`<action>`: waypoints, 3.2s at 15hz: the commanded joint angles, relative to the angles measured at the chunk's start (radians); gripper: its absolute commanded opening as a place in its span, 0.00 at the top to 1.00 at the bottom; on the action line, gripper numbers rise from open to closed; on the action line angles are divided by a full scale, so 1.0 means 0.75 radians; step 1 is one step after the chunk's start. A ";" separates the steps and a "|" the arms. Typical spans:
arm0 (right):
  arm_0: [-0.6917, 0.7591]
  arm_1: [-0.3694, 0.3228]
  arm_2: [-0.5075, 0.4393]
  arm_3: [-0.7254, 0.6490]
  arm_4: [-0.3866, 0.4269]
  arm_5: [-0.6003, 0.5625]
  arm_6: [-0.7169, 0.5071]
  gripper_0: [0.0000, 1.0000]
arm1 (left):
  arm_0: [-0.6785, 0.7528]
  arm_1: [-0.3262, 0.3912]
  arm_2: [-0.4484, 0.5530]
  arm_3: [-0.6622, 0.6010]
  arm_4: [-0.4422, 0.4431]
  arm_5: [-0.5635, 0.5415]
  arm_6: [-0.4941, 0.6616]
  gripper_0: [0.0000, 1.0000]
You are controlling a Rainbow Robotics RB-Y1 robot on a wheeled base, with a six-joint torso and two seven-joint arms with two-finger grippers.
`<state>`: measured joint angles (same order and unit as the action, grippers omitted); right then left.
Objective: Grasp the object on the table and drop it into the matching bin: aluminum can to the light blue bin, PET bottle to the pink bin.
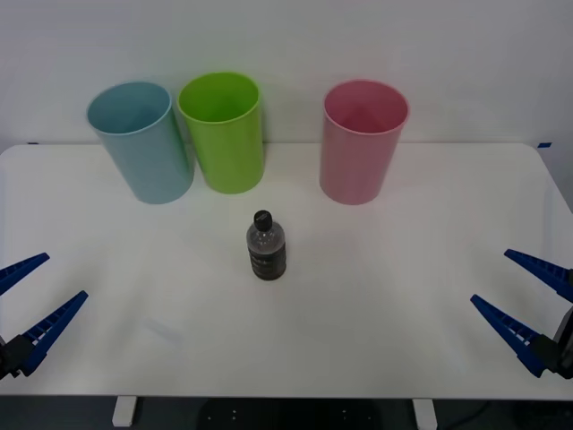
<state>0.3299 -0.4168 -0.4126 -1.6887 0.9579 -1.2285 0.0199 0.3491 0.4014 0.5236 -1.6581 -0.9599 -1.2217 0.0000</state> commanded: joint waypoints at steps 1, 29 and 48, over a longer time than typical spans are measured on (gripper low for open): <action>-0.045 -0.001 0.074 0.004 0.058 -0.015 0.014 0.00 | 0.000 0.000 0.000 0.000 0.000 0.000 0.000 0.00; -0.334 0.049 0.738 0.159 0.099 0.572 0.430 0.00 | 0.000 0.000 0.000 0.000 0.000 0.000 0.000 0.00; -0.694 0.257 0.869 0.611 0.177 0.728 0.483 0.00 | 0.000 0.000 0.000 0.000 0.000 0.000 0.000 0.00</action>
<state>-0.1746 -0.2287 0.2314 -1.2500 1.0906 -0.6881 0.3799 0.3490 0.4014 0.5236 -1.6581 -0.9599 -1.2217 0.0000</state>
